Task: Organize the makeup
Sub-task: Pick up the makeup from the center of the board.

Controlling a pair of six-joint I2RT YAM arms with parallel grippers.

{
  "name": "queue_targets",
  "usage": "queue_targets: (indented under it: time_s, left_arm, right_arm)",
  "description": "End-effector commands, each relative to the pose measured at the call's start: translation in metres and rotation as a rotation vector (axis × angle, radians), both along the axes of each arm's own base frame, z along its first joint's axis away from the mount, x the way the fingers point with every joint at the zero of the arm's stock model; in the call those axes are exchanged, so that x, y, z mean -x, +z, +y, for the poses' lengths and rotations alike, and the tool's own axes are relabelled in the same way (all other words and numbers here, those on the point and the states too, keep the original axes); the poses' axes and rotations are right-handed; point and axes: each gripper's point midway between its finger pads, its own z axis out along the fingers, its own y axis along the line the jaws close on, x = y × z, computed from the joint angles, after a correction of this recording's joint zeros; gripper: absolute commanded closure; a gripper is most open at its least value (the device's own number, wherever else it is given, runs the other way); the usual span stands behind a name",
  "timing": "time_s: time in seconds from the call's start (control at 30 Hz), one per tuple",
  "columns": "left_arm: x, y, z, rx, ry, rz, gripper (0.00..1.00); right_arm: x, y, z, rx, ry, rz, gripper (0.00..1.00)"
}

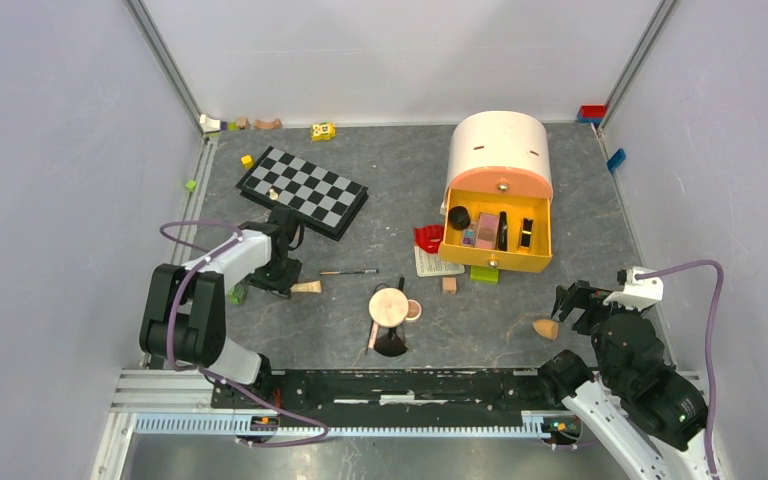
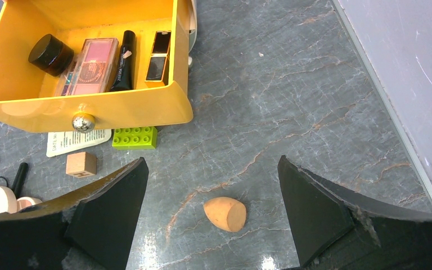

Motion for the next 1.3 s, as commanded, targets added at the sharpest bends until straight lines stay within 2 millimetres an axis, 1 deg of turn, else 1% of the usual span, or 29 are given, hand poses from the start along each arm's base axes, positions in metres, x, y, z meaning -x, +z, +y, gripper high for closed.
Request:
queue_targets:
  time_s: [0.0,0.17,0.3,0.4,0.47,0.6,0.73,0.83,1.0,1.1,1.2,1.27]
  left_arm:
    - [-0.003,-0.009,0.001,0.007,0.025,0.013,0.56]
    - [-0.001,-0.012,-0.002,0.024,0.001,0.039,0.72]
    - [0.000,-0.008,-0.001,0.023,-0.014,0.035,0.85]
    - [0.001,-0.001,-0.001,0.024,-0.028,0.027,0.88]
    - [0.000,0.007,0.001,0.018,-0.041,0.013,0.90]
    - [-0.006,0.029,0.006,-0.014,-0.080,-0.038,0.97]
    - [-0.015,0.053,0.007,-0.018,-0.120,-0.129,0.98]
    - [-0.025,0.073,0.002,-0.007,-0.177,-0.211,0.98]
    - [-0.045,0.112,-0.015,0.015,-0.304,-0.394,0.98]
    - [-0.054,0.141,-0.033,-0.012,-0.392,-0.475,0.98]
    - [-0.064,0.168,-0.066,-0.034,-0.497,-0.542,0.97]
    - [-0.070,0.182,-0.093,-0.019,-0.563,-0.573,0.97]
  right_arm:
    - [-0.002,0.005,0.001,-0.012,-0.001,-0.027,0.08]
    - [-0.002,0.004,0.001,-0.011,0.001,-0.026,0.07]
    - [-0.003,0.004,0.001,-0.011,-0.001,-0.027,0.07]
    - [-0.002,0.004,0.001,-0.011,0.001,-0.026,0.07]
    - [-0.002,0.004,0.001,-0.011,0.001,-0.027,0.07]
    - [-0.002,0.005,0.001,-0.015,0.000,-0.032,0.07]
    - [-0.002,0.005,0.001,-0.018,0.000,-0.034,0.07]
    - [-0.002,0.005,0.001,-0.018,0.001,-0.034,0.08]
    - [-0.002,0.005,0.001,-0.019,0.000,-0.035,0.07]
    - [-0.002,0.005,0.001,-0.017,0.000,-0.034,0.07]
    - [-0.002,0.005,0.001,-0.018,-0.001,-0.034,0.07]
    - [-0.002,0.005,0.001,-0.020,-0.002,-0.035,0.08]
